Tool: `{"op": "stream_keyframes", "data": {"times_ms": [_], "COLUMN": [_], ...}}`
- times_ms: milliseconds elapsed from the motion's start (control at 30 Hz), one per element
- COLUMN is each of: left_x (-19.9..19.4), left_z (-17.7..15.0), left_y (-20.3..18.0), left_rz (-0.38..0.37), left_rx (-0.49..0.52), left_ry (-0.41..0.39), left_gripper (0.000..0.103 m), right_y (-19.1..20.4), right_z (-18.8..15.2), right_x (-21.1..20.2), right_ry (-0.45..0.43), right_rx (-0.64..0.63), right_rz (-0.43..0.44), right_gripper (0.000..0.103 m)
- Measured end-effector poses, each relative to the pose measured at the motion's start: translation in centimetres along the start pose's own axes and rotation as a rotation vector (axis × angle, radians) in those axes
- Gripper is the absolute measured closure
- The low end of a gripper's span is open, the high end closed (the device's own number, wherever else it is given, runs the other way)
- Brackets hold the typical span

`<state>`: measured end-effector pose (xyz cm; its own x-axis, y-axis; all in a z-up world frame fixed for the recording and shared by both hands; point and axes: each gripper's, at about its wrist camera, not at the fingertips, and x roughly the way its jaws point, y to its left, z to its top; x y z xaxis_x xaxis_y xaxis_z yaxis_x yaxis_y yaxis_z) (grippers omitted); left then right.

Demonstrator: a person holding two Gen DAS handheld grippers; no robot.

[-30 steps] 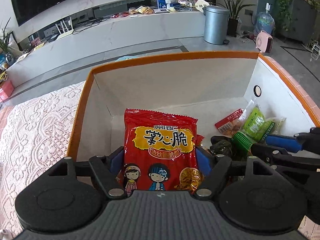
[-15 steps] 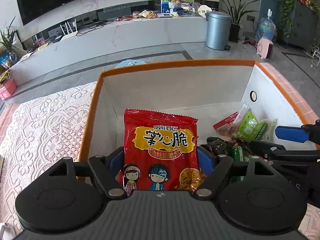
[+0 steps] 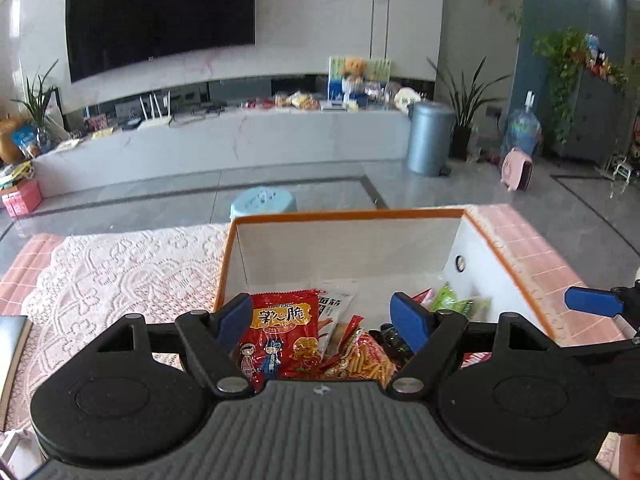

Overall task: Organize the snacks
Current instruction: 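Lower both held snacks into the box and open the tools, then withdraw both open tools from the box toward the two remaining bags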

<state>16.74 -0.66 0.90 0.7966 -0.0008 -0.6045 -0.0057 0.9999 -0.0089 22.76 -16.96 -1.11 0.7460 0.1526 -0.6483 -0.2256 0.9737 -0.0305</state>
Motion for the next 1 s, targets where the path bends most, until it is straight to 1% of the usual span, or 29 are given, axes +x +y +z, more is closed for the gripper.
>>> {"op": "stream_keyframes", "data": {"times_ms": [100, 233, 333, 367, 500, 633, 833, 933, 1000], "left_x": [-1.9, -4.2, -5.2, -5.6, -6.7, -7.4, -7.0, -6.5, -6.3], "left_z": [-0.4, -1.4, -2.3, -2.6, -4.1, -5.7, -8.3, -9.7, -10.6], "left_y": [-0.4, -0.8, -0.9, -1.0, -1.0, -0.5, 1.3, 2.3, 3.1], "left_rz": [-0.017, -0.059, -0.094, -0.107, -0.125, -0.144, -0.176, -0.162, -0.151], "left_rx": [0.006, 0.021, 0.04, 0.046, 0.038, -0.01, -0.141, -0.184, -0.232], "left_ry": [-0.027, -0.04, -0.031, -0.024, -0.005, 0.03, 0.09, 0.122, 0.142], "left_gripper": [0.011, 0.011, 0.011, 0.011, 0.011, 0.011, 0.011, 0.011, 0.011], "right_y": [0.0, 0.2, 0.4, 0.5, 0.5, 0.2, 0.0, 0.0, -0.1], "right_z": [-0.6, -1.8, -2.8, -3.3, -5.0, -7.0, -9.7, -10.9, -11.7], "right_x": [-2.1, -4.6, -5.9, -6.3, -7.4, -7.8, -7.9, -7.6, -7.4], "right_ry": [-0.03, -0.056, -0.069, -0.07, -0.057, -0.021, 0.026, 0.034, 0.044], "right_rx": [0.013, 0.016, 0.017, 0.02, 0.045, 0.082, 0.113, 0.1, 0.09], "right_rz": [-0.003, 0.002, 0.001, 0.003, 0.014, 0.013, 0.009, -0.003, -0.017], "right_gripper": [0.02, 0.015, 0.014, 0.012, 0.012, 0.011, 0.011, 0.011, 0.011]}}
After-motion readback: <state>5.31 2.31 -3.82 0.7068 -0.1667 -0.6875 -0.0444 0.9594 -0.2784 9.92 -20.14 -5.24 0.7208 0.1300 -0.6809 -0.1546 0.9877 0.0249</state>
